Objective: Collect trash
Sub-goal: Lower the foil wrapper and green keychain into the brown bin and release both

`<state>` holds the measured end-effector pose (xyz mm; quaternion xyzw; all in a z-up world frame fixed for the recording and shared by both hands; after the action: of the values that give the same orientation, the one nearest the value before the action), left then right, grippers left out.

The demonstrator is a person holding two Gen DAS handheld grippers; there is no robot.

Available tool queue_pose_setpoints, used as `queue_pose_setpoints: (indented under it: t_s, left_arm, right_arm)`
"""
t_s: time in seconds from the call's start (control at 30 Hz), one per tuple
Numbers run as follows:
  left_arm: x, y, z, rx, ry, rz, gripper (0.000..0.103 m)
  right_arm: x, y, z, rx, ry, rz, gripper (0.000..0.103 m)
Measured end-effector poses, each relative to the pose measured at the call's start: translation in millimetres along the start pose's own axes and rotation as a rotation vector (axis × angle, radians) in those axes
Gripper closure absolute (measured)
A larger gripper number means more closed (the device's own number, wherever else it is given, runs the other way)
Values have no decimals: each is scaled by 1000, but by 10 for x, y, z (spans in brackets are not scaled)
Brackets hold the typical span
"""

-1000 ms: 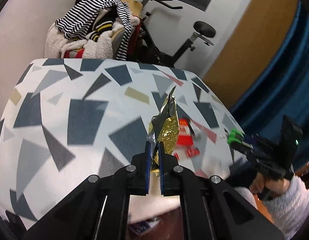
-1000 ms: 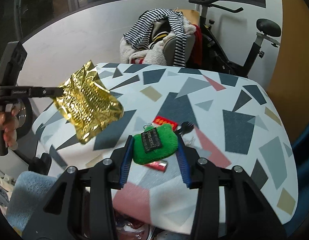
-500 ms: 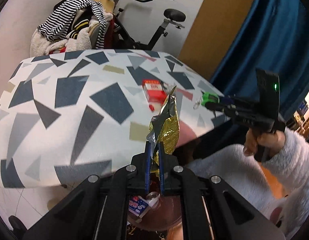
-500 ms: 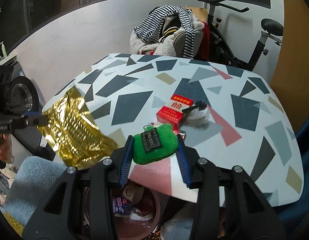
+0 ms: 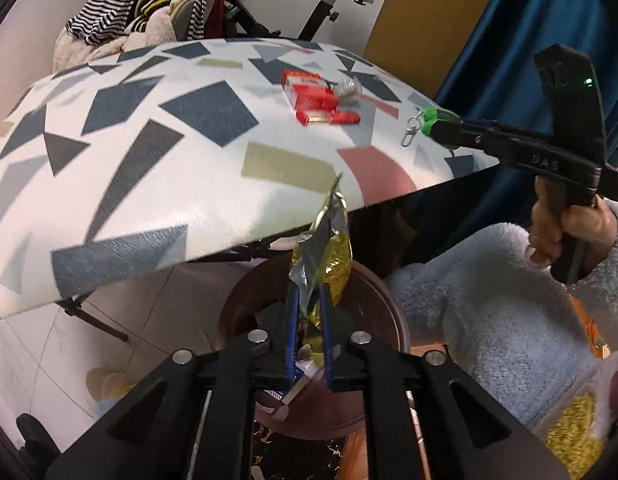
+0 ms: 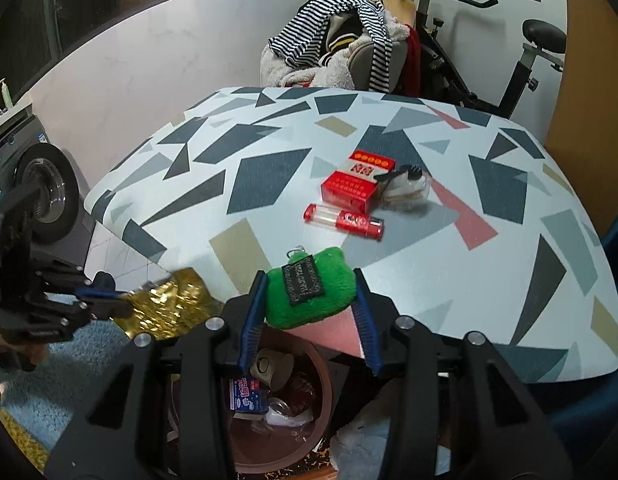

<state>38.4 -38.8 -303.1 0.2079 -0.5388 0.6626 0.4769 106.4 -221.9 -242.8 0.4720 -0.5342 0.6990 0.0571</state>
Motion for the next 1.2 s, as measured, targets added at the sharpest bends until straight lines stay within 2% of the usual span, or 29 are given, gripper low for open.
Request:
queue_pose_setpoints:
  t_s: [0.03, 0.07, 0.1, 0.17, 0.23, 0.4, 0.5, 0.67, 0.93, 1.07, 1.13, 1.2]
  left_arm:
    - [-30, 15, -10, 4, 1, 0, 77]
    - [-42, 24, -19, 9, -2, 4, 61]
    - [-50, 33, -30, 18, 1, 11, 55]
    - [-53, 47, -49, 33, 2, 11, 52]
    - [-42, 54, -86, 42, -15, 23, 44]
    - [45, 34, -190, 50, -88, 91, 21]
    - [125, 32, -249, 56, -123, 140, 15]
    - [218, 54, -312, 60, -163, 197, 12]
    - [205, 80, -470, 117, -233, 221, 12]
    - [198, 90, -514, 134, -240, 219, 12]
    - [189, 93, -520, 132, -246, 216, 12]
    - [183, 97, -525, 132, -250, 213, 12]
  right_arm:
    - [-9, 27, -7, -4, 0, -3, 60]
    - [-18, 35, -5, -6, -1, -5, 60]
    - [-30, 69, -21, -9, -4, -8, 60]
    - [-43, 117, -55, -12, -11, -12, 60]
    - [-76, 204, -133, -15, -27, -17, 60]
    - [-202, 401, -354, -9, -67, -39, 60]
    - [-309, 541, -485, -6, -95, -66, 60]
    - [-422, 692, -584, 11, -106, -112, 60]
    - [-607, 844, -665, 34, -110, -176, 59]
    - [-667, 891, -742, 79, -105, -198, 57]
    - [-681, 896, -751, 92, -101, -203, 53]
    - [-682, 894, -763, 105, -92, -201, 35]
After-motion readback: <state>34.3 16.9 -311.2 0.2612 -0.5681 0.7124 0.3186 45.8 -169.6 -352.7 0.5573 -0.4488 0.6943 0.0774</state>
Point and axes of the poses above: each gripper's, at about its wrist camera, not at the fingertips, and x roughly against the way its jaws point, z to its right, y to its underside, the point moved 10 cm from there along -x, roughly the way its jaws point, and after that the axes turned 10 degrees about x, right-handed, at the moved point
